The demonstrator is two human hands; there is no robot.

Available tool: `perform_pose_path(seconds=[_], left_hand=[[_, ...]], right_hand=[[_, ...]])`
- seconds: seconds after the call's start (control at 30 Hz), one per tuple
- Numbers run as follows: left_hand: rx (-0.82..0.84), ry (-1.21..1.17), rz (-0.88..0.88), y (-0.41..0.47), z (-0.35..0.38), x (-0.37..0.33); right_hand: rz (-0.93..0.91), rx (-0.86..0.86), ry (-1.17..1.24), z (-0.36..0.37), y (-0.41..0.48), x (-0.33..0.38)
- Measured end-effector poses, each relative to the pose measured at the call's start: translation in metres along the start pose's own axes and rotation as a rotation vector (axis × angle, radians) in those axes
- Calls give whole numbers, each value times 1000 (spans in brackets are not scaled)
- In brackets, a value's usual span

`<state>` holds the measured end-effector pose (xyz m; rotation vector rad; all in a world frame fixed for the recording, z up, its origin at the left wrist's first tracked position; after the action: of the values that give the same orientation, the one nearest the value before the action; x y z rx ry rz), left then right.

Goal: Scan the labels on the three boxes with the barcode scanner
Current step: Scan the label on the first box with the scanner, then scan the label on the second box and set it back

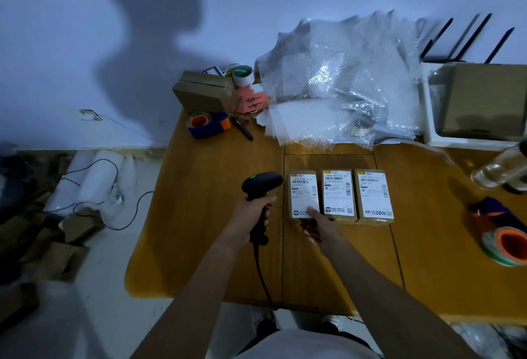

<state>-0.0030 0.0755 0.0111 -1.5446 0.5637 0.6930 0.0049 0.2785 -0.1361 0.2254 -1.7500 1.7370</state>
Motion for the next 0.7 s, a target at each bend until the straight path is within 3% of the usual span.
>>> perform_pose_path(seconds=[0.17, 0.37, 0.5, 0.7], left_hand=[[13, 8, 16, -1, 5, -1], [46, 28, 31, -5, 21, -6], [70, 53, 45, -7, 32, -10], [121, 80, 53, -10, 43, -16]], right_hand=[[-14, -11, -56, -5, -18, 6], [-92, -19, -358, -15, -43, 21], [-352, -182, -633, -21, -44, 47], [-558, -456, -904, -30, -61, 89]])
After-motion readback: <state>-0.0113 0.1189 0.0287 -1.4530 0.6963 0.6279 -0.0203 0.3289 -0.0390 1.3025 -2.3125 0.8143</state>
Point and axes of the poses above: each hand's wrist, its own y-axis towards the middle knuckle, its own z-axis out of the palm, x = y × z, the point moved 4 cm from there along y, towards the middle knuckle, and after that the axes turned 2 degrees about -x, right-handed, at the moved point
